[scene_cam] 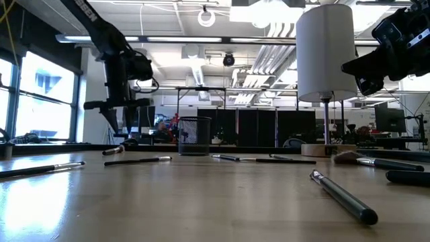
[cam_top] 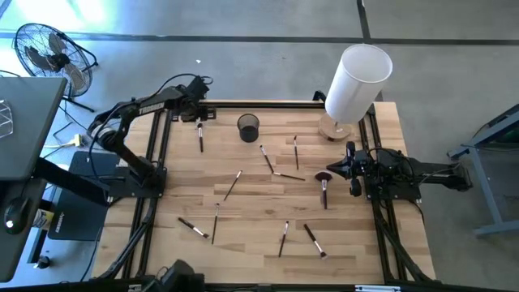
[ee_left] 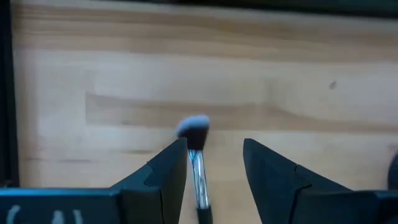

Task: Put items in baskets/containers
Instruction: Put the powder brush into the pen holder, then put the highlighter brush into the pen holder

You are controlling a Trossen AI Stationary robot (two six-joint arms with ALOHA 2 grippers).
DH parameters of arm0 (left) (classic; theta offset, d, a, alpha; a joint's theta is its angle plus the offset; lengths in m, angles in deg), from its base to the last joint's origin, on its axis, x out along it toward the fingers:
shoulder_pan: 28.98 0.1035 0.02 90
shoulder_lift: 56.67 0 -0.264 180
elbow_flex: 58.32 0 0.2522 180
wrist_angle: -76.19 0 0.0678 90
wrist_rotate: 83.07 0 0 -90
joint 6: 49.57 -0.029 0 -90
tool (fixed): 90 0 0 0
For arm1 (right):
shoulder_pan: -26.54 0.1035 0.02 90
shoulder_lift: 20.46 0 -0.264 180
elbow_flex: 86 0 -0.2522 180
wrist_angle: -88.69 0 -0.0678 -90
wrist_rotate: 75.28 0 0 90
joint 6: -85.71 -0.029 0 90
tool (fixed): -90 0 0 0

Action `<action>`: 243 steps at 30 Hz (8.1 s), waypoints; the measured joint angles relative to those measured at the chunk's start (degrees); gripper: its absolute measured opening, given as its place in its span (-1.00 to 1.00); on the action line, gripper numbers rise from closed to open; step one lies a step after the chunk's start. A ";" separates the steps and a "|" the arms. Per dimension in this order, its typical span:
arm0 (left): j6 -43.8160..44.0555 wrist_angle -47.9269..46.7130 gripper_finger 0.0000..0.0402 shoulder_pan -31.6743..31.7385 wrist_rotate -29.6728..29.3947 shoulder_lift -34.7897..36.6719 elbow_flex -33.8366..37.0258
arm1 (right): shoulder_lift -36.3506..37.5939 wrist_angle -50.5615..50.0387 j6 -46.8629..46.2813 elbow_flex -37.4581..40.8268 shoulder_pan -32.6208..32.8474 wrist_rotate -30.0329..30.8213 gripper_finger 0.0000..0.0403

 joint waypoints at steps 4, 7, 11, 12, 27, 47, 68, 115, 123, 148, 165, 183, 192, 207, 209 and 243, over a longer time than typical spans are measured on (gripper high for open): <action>0.59 -0.95 -0.23 2.25 2.55 -2.54 -0.50 | 0.02 0.00 -0.01 0.02 0.00 0.00 -0.98; 0.73 -1.36 -0.23 3.63 3.88 -3.52 -0.50 | 0.02 0.00 0.00 0.01 0.00 -0.01 -0.98; 0.74 -1.43 -0.23 3.74 4.33 -5.03 -0.50 | 0.00 0.00 -0.02 0.02 -0.01 0.00 -0.98; 0.72 -1.47 -0.23 3.70 4.60 -5.45 -0.50 | 0.00 0.00 0.00 0.02 -0.01 0.00 -0.98; 0.80 0.73 -0.23 3.59 5.95 -11.26 -0.61 | 0.01 0.00 -0.01 0.00 -0.01 0.00 -0.98; 2.80 0.33 -0.96 -0.91 7.66 -7.07 -0.17 | 0.01 0.00 0.00 0.01 -0.01 0.00 -0.98; -16.33 32.45 -0.98 -25.29 -3.16 18.04 -0.43 | 0.00 0.33 -0.01 0.04 -0.01 0.00 -0.98; -35.74 96.07 -0.58 -27.16 -5.51 -1.24 23.17 | 0.00 0.39 0.00 0.04 -0.02 0.00 -0.98; -38.12 93.38 -0.36 -27.16 -5.55 -1.08 23.15 | 0.02 0.39 0.00 0.04 -0.02 0.00 -0.98; -38.90 44.50 -0.30 -48.13 -20.96 14.30 4.40 | 0.02 0.42 0.00 0.04 -0.02 0.00 -0.98; -18.73 23.30 -0.89 -64.04 -18.42 14.32 0.16 | 0.00 0.43 0.00 0.04 -0.33 0.00 -0.98; -13.59 11.84 -1.00 -72.65 -14.91 14.41 1.83 | 0.01 1.14 -7.77 0.02 -0.35 -0.18 -0.98; -15.70 19.01 -1.00 -73.67 -14.64 21.58 14.38 | -11.54 8.16 -7.20 -4.89 3.73 10.08 -1.00; -23.47 23.21 -1.00 -73.67 -15.09 49.65 31.99 | -60.48 -33.42 -36.65 -46.54 5.22 30.99 -1.00; -25.09 23.70 -1.00 -73.67 -15.12 50.89 31.96 | -65.52 -42.62 -47.48 -51.10 4.30 29.09 -0.99; -26.74 23.42 -1.00 -73.67 -6.87 51.79 31.87 | -86.69 -32.42 -71.97 -35.96 -0.15 -1.05 -0.04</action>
